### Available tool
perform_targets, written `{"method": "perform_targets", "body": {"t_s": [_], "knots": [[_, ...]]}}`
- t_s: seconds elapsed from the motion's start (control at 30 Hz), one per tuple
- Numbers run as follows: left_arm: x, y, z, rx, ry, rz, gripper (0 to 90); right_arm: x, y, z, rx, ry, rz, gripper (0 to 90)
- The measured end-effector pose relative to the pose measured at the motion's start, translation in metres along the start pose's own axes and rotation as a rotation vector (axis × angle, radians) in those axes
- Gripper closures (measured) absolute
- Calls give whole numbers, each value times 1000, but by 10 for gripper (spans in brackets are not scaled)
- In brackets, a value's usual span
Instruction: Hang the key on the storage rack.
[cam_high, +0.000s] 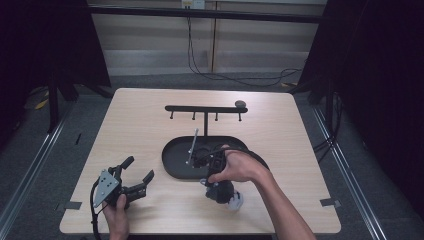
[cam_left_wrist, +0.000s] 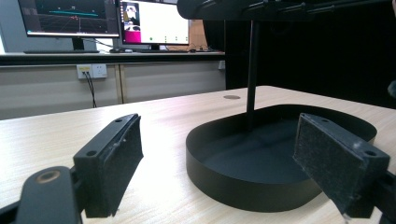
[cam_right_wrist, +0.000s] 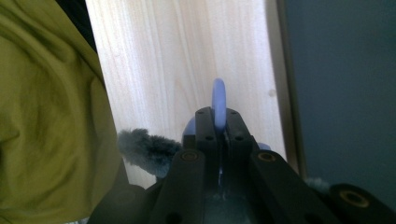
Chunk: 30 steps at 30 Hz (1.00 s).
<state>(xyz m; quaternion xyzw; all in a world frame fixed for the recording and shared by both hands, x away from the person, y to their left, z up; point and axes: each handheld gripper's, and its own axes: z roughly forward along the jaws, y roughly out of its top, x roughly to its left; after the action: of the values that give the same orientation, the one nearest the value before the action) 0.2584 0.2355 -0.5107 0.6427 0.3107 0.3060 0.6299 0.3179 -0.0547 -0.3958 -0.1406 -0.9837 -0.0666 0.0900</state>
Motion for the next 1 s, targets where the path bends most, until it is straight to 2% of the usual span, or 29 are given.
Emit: {"method": "perform_targets", "body": {"t_s": [0.07,0.1,0.23,0.33,0.5,0.57,0.67,0.8,1.0], "knots": [[0,0,0,0,0,1,153,0,-2,-4,-17,-5,-6,873],[0,0,0,0,0,1,153,2,-3,-9,-42,-25,-16,873],[0,0,0,1,0,1,153,4,-5,-17,-52,-38,-17,873],[0,0,0,0,0,0,153,7,-5,-26,-65,-50,-38,874],[0,0,0,1,0,1,153,8,-6,-34,-69,-49,-40,873],[0,0,0,0,0,0,153,7,-6,-38,-62,-59,-28,874],[0,0,0,1,0,1,153,6,-6,-43,-51,-69,-34,873],[0,0,0,1,-1,0,153,6,-6,-51,-70,-103,-34,874],[0,0,0,0,-2,0,153,5,-5,-63,-59,-115,-40,874]]}}
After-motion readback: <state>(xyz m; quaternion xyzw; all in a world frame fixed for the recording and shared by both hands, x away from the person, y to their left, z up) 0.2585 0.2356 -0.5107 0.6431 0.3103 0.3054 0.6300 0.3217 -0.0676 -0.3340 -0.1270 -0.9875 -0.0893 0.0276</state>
